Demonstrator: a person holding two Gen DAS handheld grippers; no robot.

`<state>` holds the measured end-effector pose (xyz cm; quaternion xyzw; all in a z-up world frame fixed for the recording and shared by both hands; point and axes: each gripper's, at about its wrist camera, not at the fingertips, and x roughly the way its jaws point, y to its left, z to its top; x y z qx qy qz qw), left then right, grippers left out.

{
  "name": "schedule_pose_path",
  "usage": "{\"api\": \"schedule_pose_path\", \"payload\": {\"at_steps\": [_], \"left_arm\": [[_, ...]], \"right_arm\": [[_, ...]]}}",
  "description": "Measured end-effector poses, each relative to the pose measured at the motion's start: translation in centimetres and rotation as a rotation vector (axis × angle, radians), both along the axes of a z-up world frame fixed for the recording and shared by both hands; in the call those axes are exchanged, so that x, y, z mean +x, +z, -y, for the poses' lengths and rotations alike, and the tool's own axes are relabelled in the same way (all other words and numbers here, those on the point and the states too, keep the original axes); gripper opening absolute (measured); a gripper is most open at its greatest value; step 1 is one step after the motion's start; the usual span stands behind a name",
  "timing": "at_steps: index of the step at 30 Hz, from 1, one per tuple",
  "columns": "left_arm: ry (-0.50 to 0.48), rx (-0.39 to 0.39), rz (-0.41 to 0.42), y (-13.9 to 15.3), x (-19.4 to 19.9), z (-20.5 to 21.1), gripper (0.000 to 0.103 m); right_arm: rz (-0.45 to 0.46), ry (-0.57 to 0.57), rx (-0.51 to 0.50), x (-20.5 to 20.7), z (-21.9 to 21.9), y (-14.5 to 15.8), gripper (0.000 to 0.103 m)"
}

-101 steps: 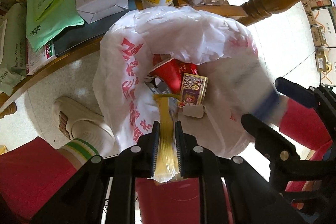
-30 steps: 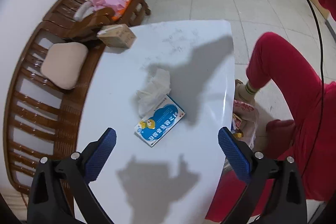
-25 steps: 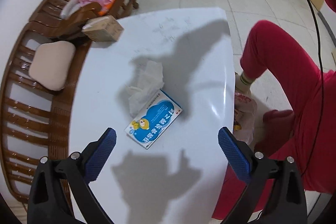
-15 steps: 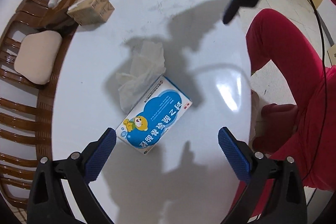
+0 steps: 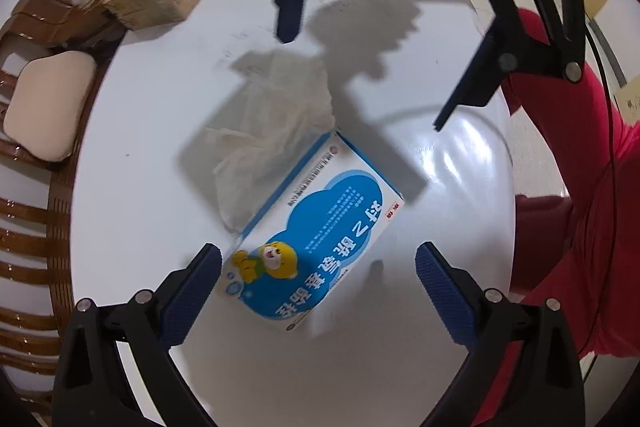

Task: Collect trash
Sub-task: 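Raise both tools over the table toward the blue cartoon box and tissue, then grasp the blue cartoon box with the left tool while the right tool grasps the white tissue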

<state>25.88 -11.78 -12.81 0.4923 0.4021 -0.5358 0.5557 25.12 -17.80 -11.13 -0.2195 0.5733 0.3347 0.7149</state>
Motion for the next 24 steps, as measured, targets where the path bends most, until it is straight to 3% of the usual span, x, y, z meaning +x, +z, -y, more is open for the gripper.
{"api": "schedule_pose_path", "payload": {"at_steps": [14,17,19,24], "left_arm": [[0.002,0.024,-0.012,-2.1,0.3,0.0,0.095],[0.003,0.042,0.001,-2.7,0.2,-0.1,0.095],[0.003,0.046,-0.012,-3.1,0.5,0.1,0.094],[0.034,0.037,-0.066,-3.2,0.9,-0.1,0.089]], "right_arm": [[0.069,0.076,-0.030,0.9,-1.3,-2.2,0.094],[0.077,0.080,-0.031,1.4,-1.2,-2.7,0.084],[0.074,0.082,-0.034,1.4,-1.1,-3.1,0.065],[0.089,0.045,-0.016,1.7,-0.5,-3.4,0.051]]}}
